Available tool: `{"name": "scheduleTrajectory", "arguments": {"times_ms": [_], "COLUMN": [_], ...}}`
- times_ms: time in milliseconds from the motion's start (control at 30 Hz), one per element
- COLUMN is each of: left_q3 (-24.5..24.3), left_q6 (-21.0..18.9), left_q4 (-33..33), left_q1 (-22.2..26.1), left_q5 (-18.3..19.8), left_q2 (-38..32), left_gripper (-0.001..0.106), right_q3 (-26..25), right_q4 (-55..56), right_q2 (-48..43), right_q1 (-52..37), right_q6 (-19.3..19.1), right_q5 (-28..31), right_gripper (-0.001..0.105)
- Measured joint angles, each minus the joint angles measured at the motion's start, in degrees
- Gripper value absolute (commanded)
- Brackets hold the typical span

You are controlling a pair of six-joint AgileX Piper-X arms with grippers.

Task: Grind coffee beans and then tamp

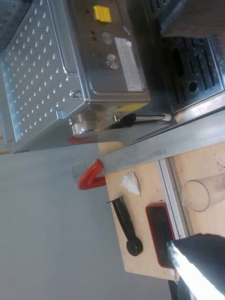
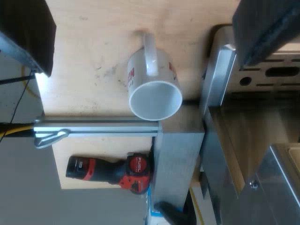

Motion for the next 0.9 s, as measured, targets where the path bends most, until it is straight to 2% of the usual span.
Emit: {"name": "scheduleTrajectory", "arguments": {"times_ms": [233, 400, 533, 767, 900], "left_q3": [4.85, 5.84, 5.84, 5.84, 7.55], "left_q6": [0.13, 0.13, 0.13, 0.13, 0.01], "left_q4": [8.32, 14.32, 19.71, 23.9, 20.01], "left_q1": [0.0, 0.0, 0.0, 0.0, 0.0], "left_q5": [-0.14, -0.34, -0.34, -0.34, -1.75], "left_q2": [-12.15, -17.87, -18.63, -18.63, -18.63], "left_gripper": [0.086, 0.086, 0.086, 0.086, 0.086], "right_q3": [6.31, 7.85, 9.33, 11.39, 12.5], "right_q4": [0.36, 1.86, 1.95, 1.82, -0.87], "right_q2": [-10.48, -10.8, -10.8, -10.8, -10.8], "right_q1": [0.0, 0.1, 0.1, 0.1, 0.1], "right_q6": [1.36, 1.57, 1.93, 1.96, 1.96], "right_q5": [0.0, -0.04, -0.68, -0.67, -0.92], "right_gripper": [0.078, 0.078, 0.078, 0.078, 0.078]}}
